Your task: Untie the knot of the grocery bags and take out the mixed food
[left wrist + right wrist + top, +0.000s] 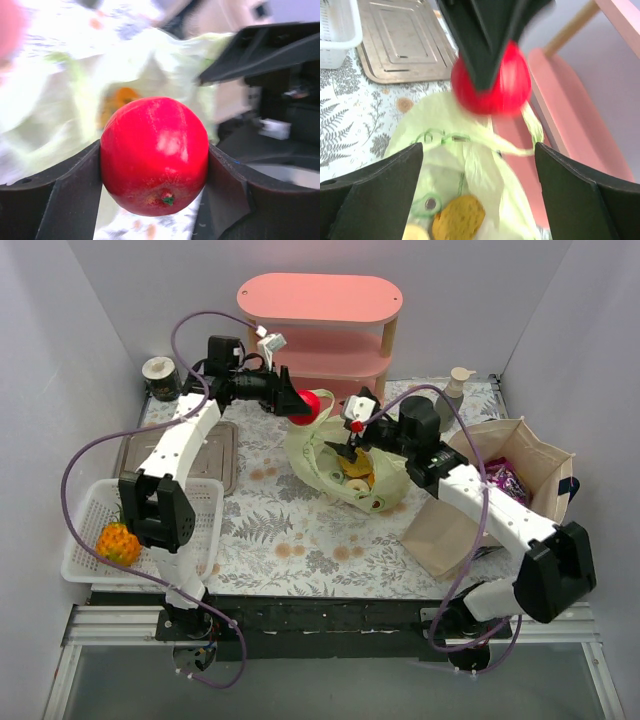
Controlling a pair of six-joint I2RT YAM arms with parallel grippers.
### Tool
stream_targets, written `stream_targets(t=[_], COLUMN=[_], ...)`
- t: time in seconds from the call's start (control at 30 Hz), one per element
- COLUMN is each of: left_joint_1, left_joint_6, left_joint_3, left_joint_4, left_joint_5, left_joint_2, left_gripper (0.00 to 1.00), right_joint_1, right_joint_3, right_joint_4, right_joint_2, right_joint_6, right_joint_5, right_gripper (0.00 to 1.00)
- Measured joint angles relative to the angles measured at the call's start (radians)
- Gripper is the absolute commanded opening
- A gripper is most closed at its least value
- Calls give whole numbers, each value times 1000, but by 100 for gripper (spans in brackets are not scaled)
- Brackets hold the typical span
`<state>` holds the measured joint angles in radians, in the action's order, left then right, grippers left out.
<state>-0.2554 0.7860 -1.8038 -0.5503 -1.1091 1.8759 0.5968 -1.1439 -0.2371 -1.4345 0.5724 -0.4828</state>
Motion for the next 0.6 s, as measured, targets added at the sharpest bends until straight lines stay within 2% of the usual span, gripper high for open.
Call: stream_targets(t=[0.1,0.2,0.3,0.43,0.6], left_joint_1=[35,65,72,87,129], left_joint_6=[-130,-242,-355,-518,-637], left_joint_3=[-37,-61,-45,125,407], left_joint_4=[-119,-237,-335,-511,-713], left_joint_5=[210,481,794,1174,1390], left_joint_2=[-68,-169,-268,-372,-380], left_gripper=[0,0,0,0,0], right_joint_1=[-13,-23,-26,-27,-31], right_joint_3=[77,141,161,161,160], right_joint_4=[9,19,33,53,59], right_joint_2=[102,183,190,145,69], right_joint_6=[-44,-79,-122,-171,-220], right_joint_5=[50,102,144,172,178], right_gripper=[98,98,98,98,98])
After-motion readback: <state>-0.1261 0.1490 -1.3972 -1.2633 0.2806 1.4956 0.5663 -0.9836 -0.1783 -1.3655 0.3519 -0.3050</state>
